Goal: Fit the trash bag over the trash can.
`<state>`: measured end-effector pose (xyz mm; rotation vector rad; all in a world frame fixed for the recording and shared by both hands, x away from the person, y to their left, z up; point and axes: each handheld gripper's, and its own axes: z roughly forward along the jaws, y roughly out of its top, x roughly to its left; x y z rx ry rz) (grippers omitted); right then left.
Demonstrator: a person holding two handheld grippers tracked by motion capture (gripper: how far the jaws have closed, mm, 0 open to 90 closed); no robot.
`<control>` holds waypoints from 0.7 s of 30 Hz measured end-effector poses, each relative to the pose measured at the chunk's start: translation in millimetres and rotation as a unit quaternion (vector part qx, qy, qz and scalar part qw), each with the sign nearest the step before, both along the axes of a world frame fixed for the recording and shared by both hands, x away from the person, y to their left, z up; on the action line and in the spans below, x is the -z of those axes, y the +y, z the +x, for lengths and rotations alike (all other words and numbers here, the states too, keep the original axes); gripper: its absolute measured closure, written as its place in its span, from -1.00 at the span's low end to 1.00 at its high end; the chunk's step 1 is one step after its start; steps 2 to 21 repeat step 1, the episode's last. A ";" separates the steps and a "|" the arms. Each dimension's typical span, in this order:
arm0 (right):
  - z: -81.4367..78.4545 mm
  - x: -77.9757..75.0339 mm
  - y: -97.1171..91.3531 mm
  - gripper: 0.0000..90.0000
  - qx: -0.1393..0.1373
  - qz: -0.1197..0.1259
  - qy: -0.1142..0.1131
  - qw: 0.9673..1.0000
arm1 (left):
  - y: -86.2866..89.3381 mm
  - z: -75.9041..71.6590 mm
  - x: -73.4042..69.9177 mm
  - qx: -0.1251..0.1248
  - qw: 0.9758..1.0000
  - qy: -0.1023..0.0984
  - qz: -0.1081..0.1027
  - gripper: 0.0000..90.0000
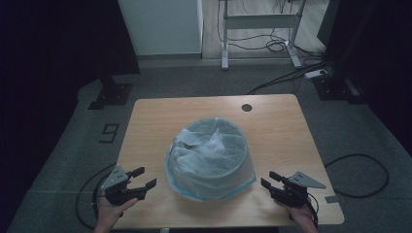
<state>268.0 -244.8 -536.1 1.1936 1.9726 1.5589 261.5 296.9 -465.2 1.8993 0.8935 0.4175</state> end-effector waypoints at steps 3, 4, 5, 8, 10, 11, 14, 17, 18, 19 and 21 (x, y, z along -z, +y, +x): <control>0.0 0.0 0.0 0.02 0.000 0.000 0.000 1.000 | 0.0 0.0 0.0 0.000 1.000 0.000 0.000 -0.33; 0.0 0.0 0.0 0.02 0.000 0.000 0.000 1.000 | 0.0 0.0 0.0 0.000 1.000 0.000 0.000 -0.33; 0.0 0.0 0.0 0.02 0.000 0.000 0.000 1.000 | 0.0 0.0 0.0 0.000 1.000 0.000 0.000 -0.33; 0.0 0.0 0.0 0.02 0.000 0.000 0.000 1.000 | 0.0 0.0 0.0 0.000 1.000 0.000 0.000 -0.33; 0.0 0.0 0.0 0.02 0.000 0.000 0.000 1.000 | 0.0 0.0 0.0 0.000 1.000 0.000 0.000 -0.33; 0.0 0.0 0.0 0.02 0.000 0.000 0.000 1.000 | 0.0 0.0 0.0 0.000 1.000 0.000 0.000 -0.33; 0.0 0.0 0.0 0.02 0.000 0.000 0.000 1.000 | 0.0 0.0 0.0 0.000 1.000 0.000 0.000 -0.33; 0.0 0.0 0.0 0.02 0.000 0.000 0.000 1.000 | 0.0 0.0 0.0 0.000 1.000 0.000 0.000 -0.33; 0.0 0.0 0.0 0.02 0.000 0.000 0.000 1.000 | 0.0 0.0 0.0 0.000 1.000 0.000 0.000 -0.33; 0.0 0.0 0.0 0.02 0.000 0.000 0.000 1.000 | 0.0 0.0 0.0 0.000 1.000 0.000 0.000 -0.33; 0.0 0.0 0.0 0.02 0.000 0.000 0.000 1.000 | 0.0 0.0 0.0 0.000 1.000 0.000 0.000 -0.33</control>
